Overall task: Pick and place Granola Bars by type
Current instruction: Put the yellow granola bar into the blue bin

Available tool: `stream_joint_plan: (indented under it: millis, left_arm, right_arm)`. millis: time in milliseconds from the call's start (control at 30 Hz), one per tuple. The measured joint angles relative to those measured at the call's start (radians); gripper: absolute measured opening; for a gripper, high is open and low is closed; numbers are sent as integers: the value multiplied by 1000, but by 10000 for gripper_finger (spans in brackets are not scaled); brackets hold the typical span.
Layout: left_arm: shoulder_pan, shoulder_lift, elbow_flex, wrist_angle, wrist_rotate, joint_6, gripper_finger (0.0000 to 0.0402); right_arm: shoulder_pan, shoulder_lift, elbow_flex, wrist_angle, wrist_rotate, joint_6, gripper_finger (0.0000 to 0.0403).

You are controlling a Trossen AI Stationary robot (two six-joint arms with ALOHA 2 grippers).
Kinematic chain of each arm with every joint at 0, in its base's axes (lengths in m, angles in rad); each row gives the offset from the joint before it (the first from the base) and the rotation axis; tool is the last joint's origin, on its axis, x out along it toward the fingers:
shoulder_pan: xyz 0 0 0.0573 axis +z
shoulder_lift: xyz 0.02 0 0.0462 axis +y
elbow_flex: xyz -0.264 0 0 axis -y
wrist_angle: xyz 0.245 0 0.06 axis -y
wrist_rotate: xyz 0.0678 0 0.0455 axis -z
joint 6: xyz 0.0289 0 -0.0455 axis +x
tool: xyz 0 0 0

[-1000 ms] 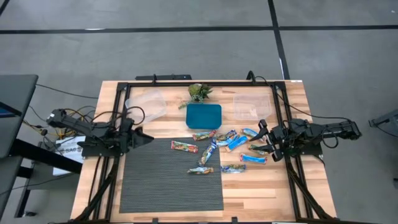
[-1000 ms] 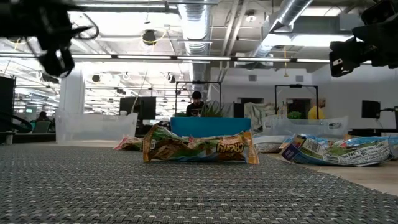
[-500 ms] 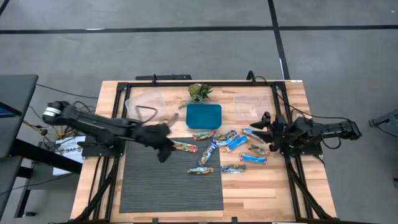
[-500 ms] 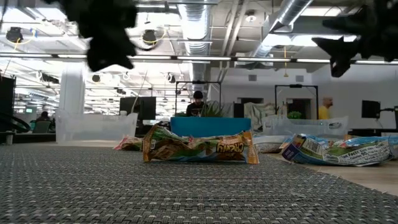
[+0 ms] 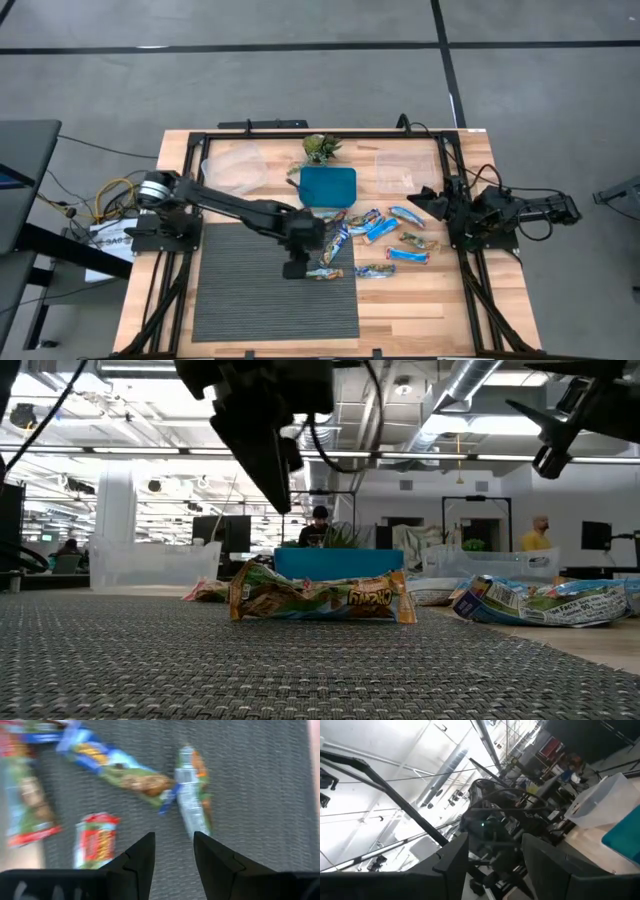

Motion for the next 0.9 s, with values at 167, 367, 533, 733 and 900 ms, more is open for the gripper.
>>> stream_joint_plan:
  millis: [167,367,533,733,900]
  left_arm:
    - [-10,75,29,-3,90,1,127]
    - [-62,136,29,25,69,-8,127]
    - [-95,171,29,45,-17,-27,127]
    - [-112,173,30,34,-170,-69,127]
    - [-112,173,24,35,-148,-93,127]
  right_arm:
    - [0,1,0,-12,-2,-1,176]
    - [0,1,0,-28,-2,-1,176]
    - [0,1,0,-32,-2,-2,173]
    - [0,1,0,-32,-2,-2,173]
    - [0,1,0,-32,-2,22,170]
